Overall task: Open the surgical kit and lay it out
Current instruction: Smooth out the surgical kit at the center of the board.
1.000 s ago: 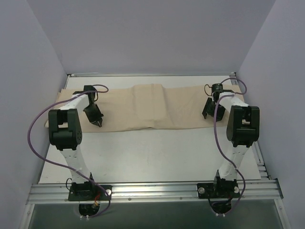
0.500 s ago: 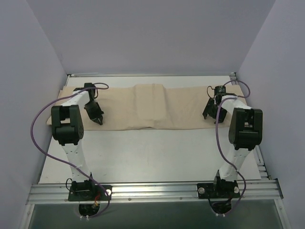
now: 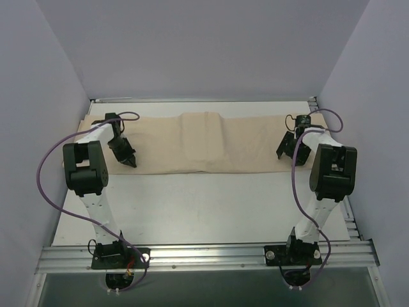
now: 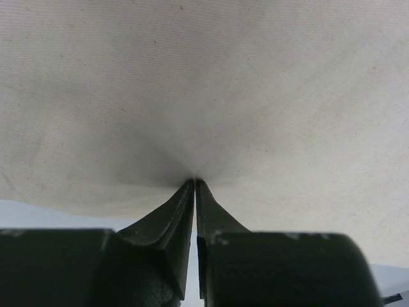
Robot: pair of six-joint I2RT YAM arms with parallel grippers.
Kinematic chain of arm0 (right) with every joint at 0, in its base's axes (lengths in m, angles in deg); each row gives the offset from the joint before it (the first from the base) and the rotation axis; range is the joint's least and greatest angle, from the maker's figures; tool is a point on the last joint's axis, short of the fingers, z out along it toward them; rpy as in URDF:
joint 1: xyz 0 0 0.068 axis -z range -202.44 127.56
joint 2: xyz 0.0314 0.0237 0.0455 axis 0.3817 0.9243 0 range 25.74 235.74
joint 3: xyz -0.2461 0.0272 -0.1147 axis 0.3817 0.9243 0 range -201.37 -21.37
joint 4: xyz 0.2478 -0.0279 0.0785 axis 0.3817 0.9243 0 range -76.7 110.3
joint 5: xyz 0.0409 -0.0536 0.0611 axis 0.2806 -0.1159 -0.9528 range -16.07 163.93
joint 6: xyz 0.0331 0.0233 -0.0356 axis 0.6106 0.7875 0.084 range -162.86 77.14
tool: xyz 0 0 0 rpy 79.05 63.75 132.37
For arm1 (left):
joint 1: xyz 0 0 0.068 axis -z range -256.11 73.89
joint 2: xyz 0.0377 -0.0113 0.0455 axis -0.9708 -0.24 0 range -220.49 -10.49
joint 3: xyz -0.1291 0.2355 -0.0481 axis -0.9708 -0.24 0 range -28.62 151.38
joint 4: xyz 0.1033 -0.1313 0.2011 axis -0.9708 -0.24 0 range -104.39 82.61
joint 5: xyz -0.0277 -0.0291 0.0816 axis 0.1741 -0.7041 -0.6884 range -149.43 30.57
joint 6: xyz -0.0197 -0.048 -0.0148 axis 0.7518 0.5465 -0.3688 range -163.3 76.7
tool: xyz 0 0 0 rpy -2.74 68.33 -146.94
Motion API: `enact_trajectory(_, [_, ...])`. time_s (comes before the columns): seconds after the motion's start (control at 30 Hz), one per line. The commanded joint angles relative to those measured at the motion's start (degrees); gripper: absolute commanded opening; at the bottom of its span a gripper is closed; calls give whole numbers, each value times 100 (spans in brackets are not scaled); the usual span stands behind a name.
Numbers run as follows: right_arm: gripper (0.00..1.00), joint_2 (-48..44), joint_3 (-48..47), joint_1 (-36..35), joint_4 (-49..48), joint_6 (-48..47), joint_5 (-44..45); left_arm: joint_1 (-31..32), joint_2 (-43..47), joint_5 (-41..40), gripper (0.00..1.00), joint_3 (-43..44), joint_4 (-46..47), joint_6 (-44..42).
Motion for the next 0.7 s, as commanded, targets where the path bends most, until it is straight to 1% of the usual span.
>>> enact_trajectory(0.0, [67, 295, -76, 151, 608, -231, -21, -122, -111, -300, 16, 24, 168, -233])
enact_trajectory(0.07, [67, 137, -549, 2, 677, -319, 4, -122, 82, -185, 16, 51, 168, -242])
enact_trajectory(0.1, [67, 110, -751, -77, 730, -389, 13, -122, 170, -106, 18, 51, 176, -242])
enact_trajectory(0.13, [67, 110, -962, -269, 809, -416, 22, -122, 275, 103, 23, 34, 255, -242])
enact_trajectory(0.17, [68, 127, -1373, -384, 836, -425, 31, -122, 477, 192, 30, 16, 282, -242])
enact_trajectory(0.2, [68, 162, -1569, -507, 853, -407, 57, -114, 566, 272, 43, 16, 291, -242])
enact_trajectory(0.27, [70, 259, -2051, -797, 810, -250, 49, -105, 820, 499, 51, -19, 343, -190])
enact_trajectory(0.3, [70, 294, -2150, -981, 740, -162, 22, -96, 891, 562, 55, -19, 335, -154])
enact_trajectory(0.37, [70, 365, -2291, -1254, 459, 93, -74, -96, 1084, 720, 58, -28, 352, -93])
enact_trajectory(0.43, [70, 461, -2519, -1492, 83, 251, -75, -61, 1216, 738, 59, -28, 352, -75])
enact_trajectory(0.47, [69, 505, -2625, -1745, -50, 348, -49, -43, 1347, 738, 59, -36, 352, -49])
enact_trajectory(0.5, [68, 566, -2852, -1887, -191, 384, 117, -26, 1410, 738, 59, -63, 361, -31])
enact_trajectory(0.57, [65, 768, -3125, -2142, -586, 436, 171, 27, 1646, 747, 56, -202, 440, 21])
enact_trajectory(0.6, [64, 830, -3388, -2352, -736, 437, 311, 36, 1717, 773, 56, -273, 475, 39])
enact_trajectory(0.67, [62, 1015, -3600, -2556, -1166, 445, 680, 89, 1954, 791, 54, -431, 607, 83])
